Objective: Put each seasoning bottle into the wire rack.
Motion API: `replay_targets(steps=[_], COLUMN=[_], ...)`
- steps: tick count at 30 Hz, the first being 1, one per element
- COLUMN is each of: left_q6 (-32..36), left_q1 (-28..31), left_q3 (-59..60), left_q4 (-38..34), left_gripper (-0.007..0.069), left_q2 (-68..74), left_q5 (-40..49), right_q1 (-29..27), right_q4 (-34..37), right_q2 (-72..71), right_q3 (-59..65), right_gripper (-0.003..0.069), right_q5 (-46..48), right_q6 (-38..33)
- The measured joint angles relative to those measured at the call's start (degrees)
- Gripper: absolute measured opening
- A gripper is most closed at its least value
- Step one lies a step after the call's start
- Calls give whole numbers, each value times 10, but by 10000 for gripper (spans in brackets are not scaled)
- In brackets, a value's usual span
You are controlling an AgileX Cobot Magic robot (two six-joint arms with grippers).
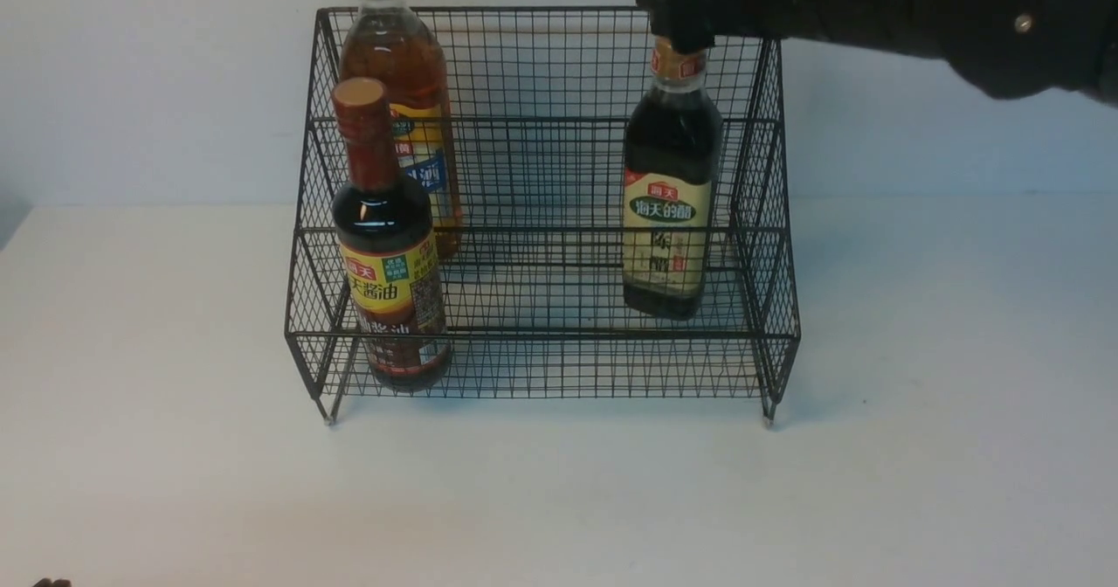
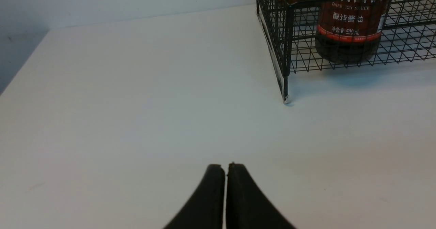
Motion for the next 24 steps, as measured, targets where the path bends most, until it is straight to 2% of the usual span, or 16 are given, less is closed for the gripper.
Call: replay_targets(steps=[3,6,8,9,10,11,12,14,16,18,21,24], left_q6=[0,0,0,0,0,0,0,0,0,0,0,0], left_q1=[0,0,0,0,0,0,0,0,0,0,0,0], left_q3=[0,0,0,0,0,0,0,0,0,0,0,0], left_q4=[0,0,0,0,0,0,0,0,0,0,0,0], left_gripper=[-5,-5,-5,-5,-5,-5,-5,-5,-5,-5,-5,-5], left_q2=[0,0,0,0,0,0,0,0,0,0,0,0], left_q5=[0,0,0,0,0,0,0,0,0,1,1,1], right_q1=[0,0,0,0,0,0,0,0,1,4,13,19], right_q4=[-5,-26,-30,-30,-25,-24,-14,-5,-1,0,0,0], right_q2=[-43,-108,-145,-148,-174,-177,-193,-199,-195,-176,-136,-103], right_q3=[0,31,90,97,162,171,235,293,320,329,329,329], right_gripper=[544,464,380,370,293,283,204,125,57,20,36,112], right_q5=[38,26,-53,-53,-137,-159,-232,-311,-341,-349,-360,-384], right_q6=[0,1,8,8,13,13,15,21,29,29,28,27])
